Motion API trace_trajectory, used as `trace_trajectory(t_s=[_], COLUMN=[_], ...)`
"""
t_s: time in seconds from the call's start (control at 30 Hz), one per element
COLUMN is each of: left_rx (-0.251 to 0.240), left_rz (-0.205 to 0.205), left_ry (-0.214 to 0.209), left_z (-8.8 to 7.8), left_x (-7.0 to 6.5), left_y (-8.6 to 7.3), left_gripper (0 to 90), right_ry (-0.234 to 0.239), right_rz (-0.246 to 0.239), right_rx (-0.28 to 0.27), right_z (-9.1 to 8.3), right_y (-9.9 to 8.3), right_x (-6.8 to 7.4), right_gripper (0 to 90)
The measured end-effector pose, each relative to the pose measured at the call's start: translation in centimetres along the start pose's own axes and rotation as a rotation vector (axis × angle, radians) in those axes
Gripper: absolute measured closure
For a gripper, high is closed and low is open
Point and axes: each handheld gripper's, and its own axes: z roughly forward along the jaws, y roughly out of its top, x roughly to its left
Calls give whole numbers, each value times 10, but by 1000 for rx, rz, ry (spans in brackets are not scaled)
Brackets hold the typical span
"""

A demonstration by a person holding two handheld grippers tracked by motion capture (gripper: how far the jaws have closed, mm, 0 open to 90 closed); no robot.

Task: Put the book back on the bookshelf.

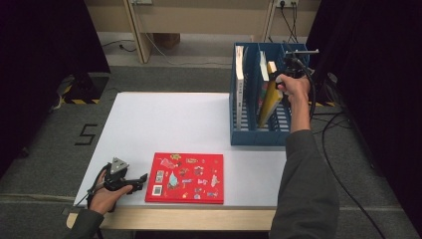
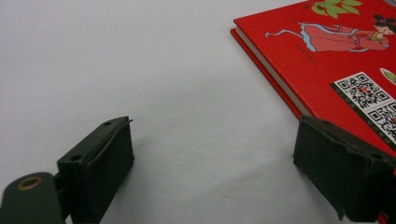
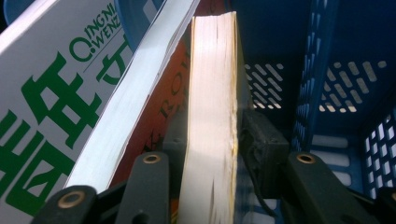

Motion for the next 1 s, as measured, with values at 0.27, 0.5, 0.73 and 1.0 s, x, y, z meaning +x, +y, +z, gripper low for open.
trace_trajectory(t_s=[0.27, 0.5, 0.73, 1.0], left_rx=[0, -1, -4, -4], left_rz=[0, 0, -1, -1], left_ry=[1, 1, 1, 1], left_z=[0, 0, 0, 0], left_x=[0, 0, 0, 0], left_y=[0, 0, 0, 0], left_gripper=[108, 108, 108, 108], right_ry=[66, 100, 118, 88], right_rz=[30, 20, 7, 29], right_rx=[-12, -18, -50, -82], right_z=[-10, -20, -40, -54], right_y=[-5, -7, -6, -11], right_x=[-6, -4, -5, -17], right_gripper=[605, 589, 566, 547])
